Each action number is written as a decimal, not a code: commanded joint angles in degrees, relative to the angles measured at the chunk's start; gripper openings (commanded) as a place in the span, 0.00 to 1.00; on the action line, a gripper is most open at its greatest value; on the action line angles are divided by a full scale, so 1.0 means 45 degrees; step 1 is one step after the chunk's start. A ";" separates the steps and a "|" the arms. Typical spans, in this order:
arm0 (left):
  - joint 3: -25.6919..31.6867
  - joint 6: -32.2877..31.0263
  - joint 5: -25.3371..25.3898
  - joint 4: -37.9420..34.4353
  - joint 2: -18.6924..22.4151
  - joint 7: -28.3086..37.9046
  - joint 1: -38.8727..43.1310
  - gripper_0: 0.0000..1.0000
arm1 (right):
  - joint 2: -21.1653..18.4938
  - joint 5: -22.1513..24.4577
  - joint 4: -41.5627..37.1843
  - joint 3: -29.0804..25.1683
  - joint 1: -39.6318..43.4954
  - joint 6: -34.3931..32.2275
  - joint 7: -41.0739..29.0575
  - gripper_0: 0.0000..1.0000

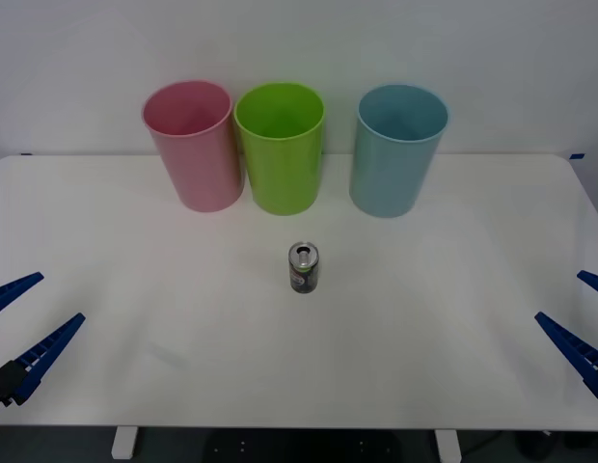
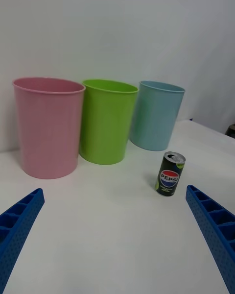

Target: Grasp the object on the table and drop it into the matching bin: aluminum can to the light blue bin, PET bottle to the pink bin.

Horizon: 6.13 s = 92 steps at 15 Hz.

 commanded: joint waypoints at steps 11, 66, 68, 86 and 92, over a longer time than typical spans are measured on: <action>0.0000 0.0000 0.0000 0.0000 0.0000 0.0000 0.0000 1.00 | 0.0189 0.0297 0.0095 0.0671 -0.0186 0.0653 0.0370 1.00; 0.0000 0.0000 0.0000 0.0000 0.0000 0.0000 0.0000 1.00 | 0.3861 0.3344 0.7244 0.8346 -0.7667 0.7138 0.4979 1.00; 0.0000 0.0000 0.0000 0.0000 0.0000 0.0000 0.0000 1.00 | 0.4076 0.3344 0.7810 0.8346 -0.8116 0.7313 0.4999 1.00; 0.0000 0.0000 0.0000 0.0000 0.0000 0.0000 0.0000 1.00 | 0.4408 0.3188 0.8709 0.8034 -0.8780 0.7763 0.5233 0.00; 0.0000 0.0000 0.0000 0.0000 0.0000 0.0000 0.0000 1.00 | 0.4076 0.3012 0.8435 0.7956 -0.8741 0.7645 0.5175 0.00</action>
